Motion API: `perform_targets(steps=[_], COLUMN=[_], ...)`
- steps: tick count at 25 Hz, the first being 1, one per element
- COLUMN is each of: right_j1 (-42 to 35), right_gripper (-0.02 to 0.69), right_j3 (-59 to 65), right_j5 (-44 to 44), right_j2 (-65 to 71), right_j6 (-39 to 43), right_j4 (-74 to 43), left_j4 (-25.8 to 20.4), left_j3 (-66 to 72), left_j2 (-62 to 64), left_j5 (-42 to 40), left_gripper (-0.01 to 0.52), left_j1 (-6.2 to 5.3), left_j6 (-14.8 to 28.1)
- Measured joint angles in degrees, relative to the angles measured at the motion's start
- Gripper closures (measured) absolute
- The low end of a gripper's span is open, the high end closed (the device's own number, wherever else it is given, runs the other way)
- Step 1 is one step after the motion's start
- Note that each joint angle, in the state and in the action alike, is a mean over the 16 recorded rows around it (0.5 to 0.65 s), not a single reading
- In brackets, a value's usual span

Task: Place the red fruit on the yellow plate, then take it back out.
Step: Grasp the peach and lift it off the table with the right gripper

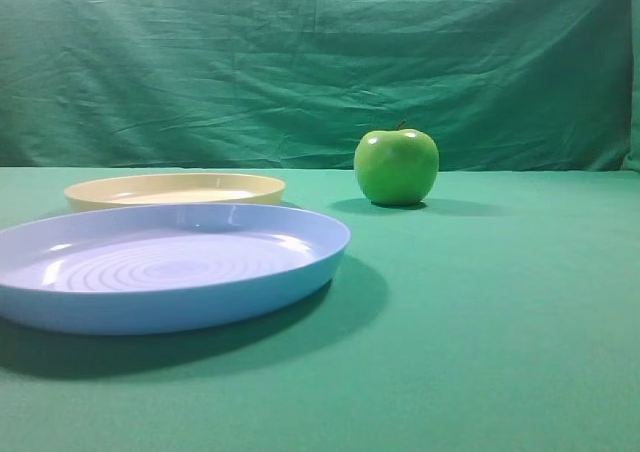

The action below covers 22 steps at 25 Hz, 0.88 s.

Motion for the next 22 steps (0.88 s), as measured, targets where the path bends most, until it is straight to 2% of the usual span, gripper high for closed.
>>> perform_targets(steps=[6,15,18,22], right_j1=[1.67,6.71,8.26,9.30], right_gripper=[0.665,0.647,0.593,0.448], right_j3=[-0.75,-0.83,-0.91,-1.05], right_j5=[-0.03,-6.80,-9.72,-13.63], right_j2=[9.60,19.90,22.81,26.59], right_j6=[-0.82,-0.54,-0.75,-1.25], right_j4=[2.63,2.09,1.24,0.45], left_j4=[0.00,0.00,0.00,0.00], left_j3=[0.00,0.00,0.00,0.00], left_j2=[0.00,0.00,0.00,0.00], left_j5=[0.00,0.00,0.00,0.00], left_gripper=[0.514,0.514,0.514,0.514], left_j1=[0.00,0.00,0.00,0.00], left_j6=[0.01,0.07,0.10,0.12])
